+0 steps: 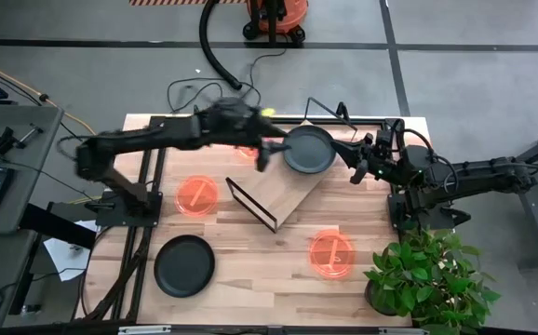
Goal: Place and stack plates onto a shelf
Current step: Put the left orange plate on the shelf
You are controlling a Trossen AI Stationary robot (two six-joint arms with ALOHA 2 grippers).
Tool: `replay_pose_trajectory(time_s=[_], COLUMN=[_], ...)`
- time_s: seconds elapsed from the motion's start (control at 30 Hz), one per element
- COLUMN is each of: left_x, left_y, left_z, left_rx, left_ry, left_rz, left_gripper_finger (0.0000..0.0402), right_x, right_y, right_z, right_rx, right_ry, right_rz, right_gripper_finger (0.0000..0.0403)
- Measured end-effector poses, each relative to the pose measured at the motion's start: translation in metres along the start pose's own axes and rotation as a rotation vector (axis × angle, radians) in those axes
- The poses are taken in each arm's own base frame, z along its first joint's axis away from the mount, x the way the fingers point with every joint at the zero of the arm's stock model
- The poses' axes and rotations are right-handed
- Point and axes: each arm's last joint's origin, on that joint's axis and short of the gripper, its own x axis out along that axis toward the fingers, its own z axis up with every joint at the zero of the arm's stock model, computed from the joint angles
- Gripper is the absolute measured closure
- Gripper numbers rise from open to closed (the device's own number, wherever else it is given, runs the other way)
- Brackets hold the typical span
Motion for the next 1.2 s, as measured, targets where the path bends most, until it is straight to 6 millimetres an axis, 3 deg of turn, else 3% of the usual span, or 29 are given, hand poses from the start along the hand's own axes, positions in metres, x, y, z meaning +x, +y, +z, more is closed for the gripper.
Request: replay_pose_trajectory(time_s=[0.3,0.47,0.6,0.73,0.9,1.0,1.2], left_x=[-0.112,-0.155,-0.178,-0.191,-0.193,-0.188,-0.169], left_y=[-0.013,-0.017,-0.018,-0.018,-0.017,-0.016,-0.017], left_z=[-0.040,-0.065,-0.079,-0.089,-0.102,-0.112,-0.137], left_rx=[-0.132,-0.190,-0.202,-0.202,-0.227,-0.249,-0.216], left_ry=[-0.235,-0.257,-0.303,-0.361,-0.413,-0.343,-0.041], left_rz=[-0.020,-0.023,0.013,0.054,0.051,0.052,0.037], left_gripper_finger=[0.0232,0.0232,0.0232,0.0232,0.0232,0.0232,0.0232], right_x=[0.000,0.000,0.000,0.000,0.000,0.000,0.000], right_y=[0.000,0.000,0.000,0.000,-0.001,-0.002,-0.003], right_z=[0.000,0.000,0.000,0.000,-0.002,-0.003,-0.007], right_rx=[0.001,-0.002,-0.004,-0.002,-0.008,0.011,0.069], right_ry=[0.002,0.002,0.002,0.004,0.016,0.029,0.062], right_rz=[0.002,0.001,0.001,-0.001,-0.009,-0.015,-0.032], right_gripper_finger=[0.0403,0.0403,0.0403,0.0403,0.0403,0.0403,0.0403])
